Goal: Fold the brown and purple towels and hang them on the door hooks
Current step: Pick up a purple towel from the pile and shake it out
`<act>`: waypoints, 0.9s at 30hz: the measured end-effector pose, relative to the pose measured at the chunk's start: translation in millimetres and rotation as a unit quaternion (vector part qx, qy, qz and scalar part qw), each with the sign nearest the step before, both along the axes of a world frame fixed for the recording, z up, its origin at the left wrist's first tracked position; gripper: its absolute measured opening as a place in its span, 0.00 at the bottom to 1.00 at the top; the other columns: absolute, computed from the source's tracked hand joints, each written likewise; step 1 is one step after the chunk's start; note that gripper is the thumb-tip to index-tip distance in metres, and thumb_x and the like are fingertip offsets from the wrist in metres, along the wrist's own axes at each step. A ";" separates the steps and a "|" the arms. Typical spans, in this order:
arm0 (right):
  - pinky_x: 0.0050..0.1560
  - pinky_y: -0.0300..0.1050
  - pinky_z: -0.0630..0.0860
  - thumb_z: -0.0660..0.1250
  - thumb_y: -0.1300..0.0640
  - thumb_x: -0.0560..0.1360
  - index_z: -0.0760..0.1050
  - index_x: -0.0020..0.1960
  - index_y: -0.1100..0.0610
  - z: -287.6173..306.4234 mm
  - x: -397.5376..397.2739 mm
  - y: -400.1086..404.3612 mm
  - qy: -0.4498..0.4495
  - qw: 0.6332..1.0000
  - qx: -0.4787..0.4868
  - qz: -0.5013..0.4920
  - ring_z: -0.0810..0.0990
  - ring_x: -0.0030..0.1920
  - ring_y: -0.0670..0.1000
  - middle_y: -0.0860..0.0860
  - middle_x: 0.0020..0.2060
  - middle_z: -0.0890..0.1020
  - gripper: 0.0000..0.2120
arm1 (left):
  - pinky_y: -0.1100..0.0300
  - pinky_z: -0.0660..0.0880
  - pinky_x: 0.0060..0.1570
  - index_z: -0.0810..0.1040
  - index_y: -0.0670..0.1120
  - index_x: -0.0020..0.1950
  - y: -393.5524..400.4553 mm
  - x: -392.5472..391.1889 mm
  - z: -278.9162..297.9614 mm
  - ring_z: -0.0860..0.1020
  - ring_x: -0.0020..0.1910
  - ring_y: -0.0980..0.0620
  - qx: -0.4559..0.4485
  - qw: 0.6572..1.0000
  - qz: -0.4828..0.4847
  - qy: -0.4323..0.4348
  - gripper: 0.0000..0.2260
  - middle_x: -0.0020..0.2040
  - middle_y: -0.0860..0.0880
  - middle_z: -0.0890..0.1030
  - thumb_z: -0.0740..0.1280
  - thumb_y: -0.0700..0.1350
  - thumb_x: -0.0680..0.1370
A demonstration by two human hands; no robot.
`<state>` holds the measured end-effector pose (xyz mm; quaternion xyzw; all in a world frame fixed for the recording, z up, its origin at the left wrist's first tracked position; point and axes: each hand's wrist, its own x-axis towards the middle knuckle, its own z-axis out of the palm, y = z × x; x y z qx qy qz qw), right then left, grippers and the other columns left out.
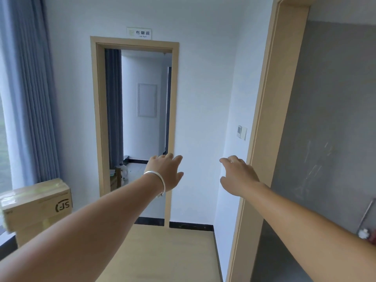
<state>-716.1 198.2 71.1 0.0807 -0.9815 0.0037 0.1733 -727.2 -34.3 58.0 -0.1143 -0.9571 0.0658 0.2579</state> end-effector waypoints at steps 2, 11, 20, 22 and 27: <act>0.61 0.47 0.66 0.57 0.56 0.77 0.57 0.76 0.52 -6.9 -25.2 -3.2 -0.014 1.000 -0.003 0.003 0.65 0.68 0.54 0.52 0.70 0.64 0.28 | 0.52 0.72 0.58 0.65 0.51 0.69 -3.5 -25.2 -6.3 0.76 0.57 0.48 -0.006 1.000 0.003 -0.010 0.21 0.61 0.49 0.75 0.56 0.58 0.80; 0.60 0.47 0.66 0.57 0.57 0.76 0.57 0.75 0.52 -21.0 -161.3 -39.4 -0.024 0.999 -0.010 -0.018 0.65 0.68 0.53 0.51 0.70 0.64 0.28 | 0.52 0.69 0.59 0.64 0.51 0.69 -41.0 -166.9 -14.0 0.75 0.59 0.47 -0.005 1.000 -0.004 -0.020 0.20 0.62 0.49 0.74 0.56 0.57 0.80; 0.62 0.47 0.67 0.57 0.57 0.76 0.57 0.75 0.52 -16.2 -277.9 -87.4 -0.022 0.999 -0.012 -0.038 0.65 0.69 0.53 0.51 0.70 0.64 0.28 | 0.52 0.68 0.60 0.64 0.50 0.69 -81.6 -291.1 -7.5 0.74 0.60 0.47 0.002 0.999 -0.025 -0.020 0.20 0.61 0.49 0.74 0.56 0.57 0.80; 0.61 0.47 0.67 0.57 0.57 0.77 0.57 0.76 0.52 -19.3 -298.7 -93.5 -0.026 0.999 -0.012 -0.037 0.65 0.68 0.53 0.52 0.70 0.64 0.28 | 0.52 0.67 0.61 0.63 0.50 0.70 -86.6 -310.9 -10.6 0.74 0.61 0.47 0.000 0.999 -0.027 -0.028 0.20 0.63 0.49 0.73 0.55 0.57 0.80; 0.61 0.47 0.68 0.58 0.56 0.76 0.57 0.76 0.52 -24.7 -354.4 -101.2 -0.032 0.999 -0.017 -0.035 0.65 0.68 0.53 0.51 0.70 0.64 0.28 | 0.51 0.66 0.60 0.64 0.50 0.69 -93.5 -360.0 -13.6 0.74 0.60 0.47 0.002 0.999 -0.023 -0.033 0.19 0.62 0.49 0.73 0.55 0.57 0.80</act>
